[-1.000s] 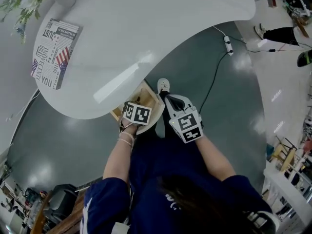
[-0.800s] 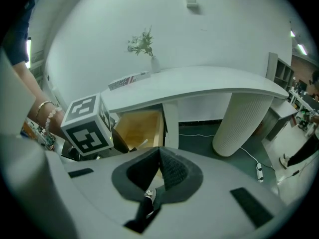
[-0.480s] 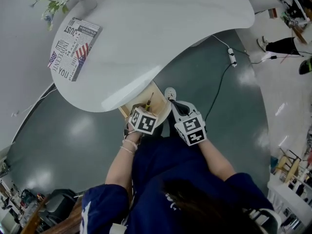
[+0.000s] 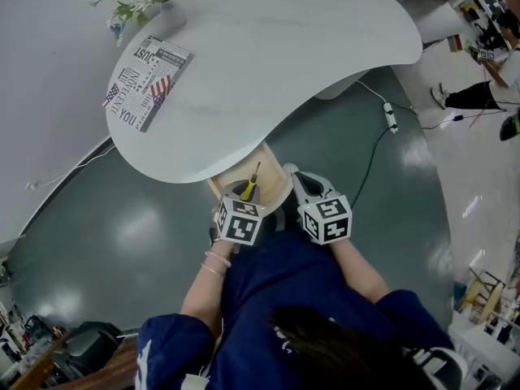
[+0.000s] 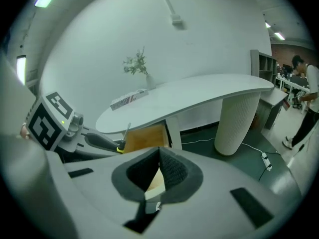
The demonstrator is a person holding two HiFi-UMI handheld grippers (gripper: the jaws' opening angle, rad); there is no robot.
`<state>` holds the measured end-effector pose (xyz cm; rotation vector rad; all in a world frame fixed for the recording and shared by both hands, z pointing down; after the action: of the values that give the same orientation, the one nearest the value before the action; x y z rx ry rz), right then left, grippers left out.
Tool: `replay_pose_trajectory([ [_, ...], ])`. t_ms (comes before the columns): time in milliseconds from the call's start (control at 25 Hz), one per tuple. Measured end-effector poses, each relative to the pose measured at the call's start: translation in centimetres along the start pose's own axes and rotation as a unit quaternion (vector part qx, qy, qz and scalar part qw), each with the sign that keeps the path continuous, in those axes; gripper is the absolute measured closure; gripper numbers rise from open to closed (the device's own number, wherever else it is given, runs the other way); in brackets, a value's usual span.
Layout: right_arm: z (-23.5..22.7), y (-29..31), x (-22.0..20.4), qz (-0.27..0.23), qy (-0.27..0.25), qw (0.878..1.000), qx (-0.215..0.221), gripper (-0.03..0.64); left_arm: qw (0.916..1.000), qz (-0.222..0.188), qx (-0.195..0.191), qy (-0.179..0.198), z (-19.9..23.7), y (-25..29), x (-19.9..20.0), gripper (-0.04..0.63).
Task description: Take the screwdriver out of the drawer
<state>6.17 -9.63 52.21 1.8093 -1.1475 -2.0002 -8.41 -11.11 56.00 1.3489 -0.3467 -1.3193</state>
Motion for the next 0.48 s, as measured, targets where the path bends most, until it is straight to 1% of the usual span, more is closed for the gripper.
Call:
replay_pose_trajectory([
  [80, 0.2, -0.2, 0.4, -0.011, -0.002, 1.000, 0.002, 0.609, 0.9996, -0.025, 0.001, -0.016, 0.0, -1.2, 0.3, 0.529],
  [160, 0.5, -0.5, 0.8, -0.022, -0.003, 1.000, 0.004, 0.609, 0.9982, -0.055, 0.007, -0.024, 0.3, -2.6, 0.6, 0.529],
  [280, 0.9, -0.8, 1.7, -0.041, -0.010, 0.999, 0.002, 0.609, 0.9932, -0.106, 0.019, -0.044, 1.1, -5.1, 1.5, 0.529],
  [360, 1.3, -0.9, 2.4, -0.052, -0.016, 0.999, 0.002, 0.611, 0.9870, -0.143, 0.025, -0.069, 1.8, -6.8, 1.9, 0.529],
  [480, 1.5, -1.4, 3.5, -0.069, -0.029, 0.997, 0.003, 0.609, 0.9729, -0.201, 0.030, -0.111, 2.8, -9.1, 2.3, 0.529],
])
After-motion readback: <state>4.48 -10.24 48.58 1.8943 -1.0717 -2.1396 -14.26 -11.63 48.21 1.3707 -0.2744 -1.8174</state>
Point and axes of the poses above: the fingertips, and each gripper's own axes: y forward along the fingers, z to its left, x out of its top, the point moved 5 cm from there along -y, backward along the fingers, and after that the axes turned 14 degrees about -y, right-handed, at the moved point
